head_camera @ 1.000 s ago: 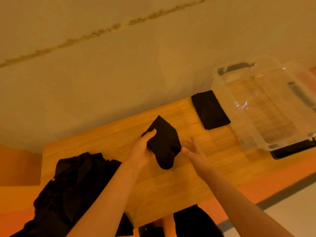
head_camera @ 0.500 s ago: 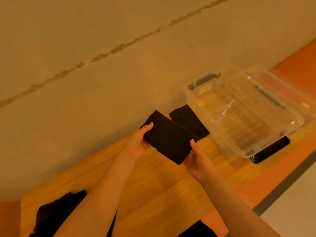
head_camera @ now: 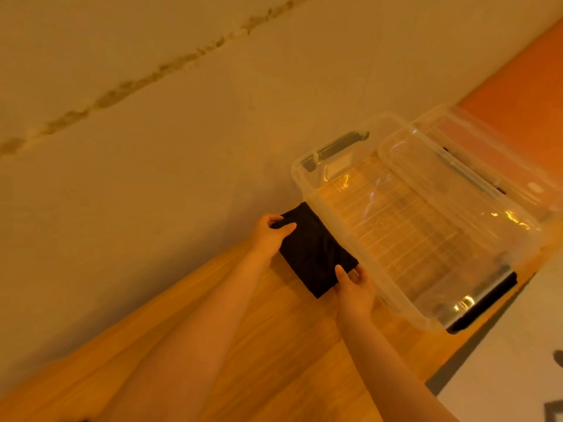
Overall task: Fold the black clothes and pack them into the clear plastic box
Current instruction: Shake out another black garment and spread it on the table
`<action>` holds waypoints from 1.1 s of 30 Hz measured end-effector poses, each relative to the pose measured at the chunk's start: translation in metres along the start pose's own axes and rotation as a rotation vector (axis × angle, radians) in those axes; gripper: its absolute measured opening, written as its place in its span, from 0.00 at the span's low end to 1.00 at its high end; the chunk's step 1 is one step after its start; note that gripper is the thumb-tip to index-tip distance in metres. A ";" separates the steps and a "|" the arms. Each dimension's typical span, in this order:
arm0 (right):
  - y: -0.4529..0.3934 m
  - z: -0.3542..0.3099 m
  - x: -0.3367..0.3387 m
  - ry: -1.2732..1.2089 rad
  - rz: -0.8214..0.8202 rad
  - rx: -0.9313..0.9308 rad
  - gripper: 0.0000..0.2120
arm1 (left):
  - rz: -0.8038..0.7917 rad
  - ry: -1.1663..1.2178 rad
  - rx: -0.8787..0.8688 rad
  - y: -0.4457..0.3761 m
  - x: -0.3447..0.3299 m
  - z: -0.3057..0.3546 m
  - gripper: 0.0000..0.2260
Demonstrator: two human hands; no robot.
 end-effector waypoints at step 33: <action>0.041 0.028 -0.010 1.576 -0.395 0.997 0.36 | 0.144 -1.125 -0.278 0.091 0.052 -0.081 0.27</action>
Point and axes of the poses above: each hand's wrist, its own y-axis away from the middle knuckle, its own x-axis out of the back of the hand, z = x × y, the point moved 1 cm from there along -y, towards the middle knuckle, and after that the axes turned 1 degree about x, right-handed, at the moved point
